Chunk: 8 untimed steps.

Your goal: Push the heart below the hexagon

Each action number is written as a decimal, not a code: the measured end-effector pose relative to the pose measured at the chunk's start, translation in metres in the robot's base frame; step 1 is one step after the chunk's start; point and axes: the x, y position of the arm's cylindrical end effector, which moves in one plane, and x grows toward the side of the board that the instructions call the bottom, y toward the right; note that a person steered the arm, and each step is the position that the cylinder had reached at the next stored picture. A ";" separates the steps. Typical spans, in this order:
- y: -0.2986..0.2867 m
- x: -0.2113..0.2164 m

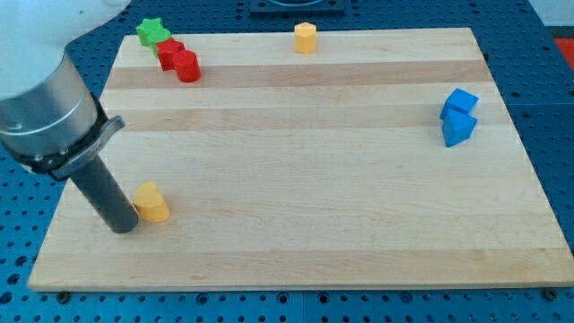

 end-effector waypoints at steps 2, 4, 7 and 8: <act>0.074 -0.031; 0.153 -0.046; 0.154 -0.092; 0.148 -0.115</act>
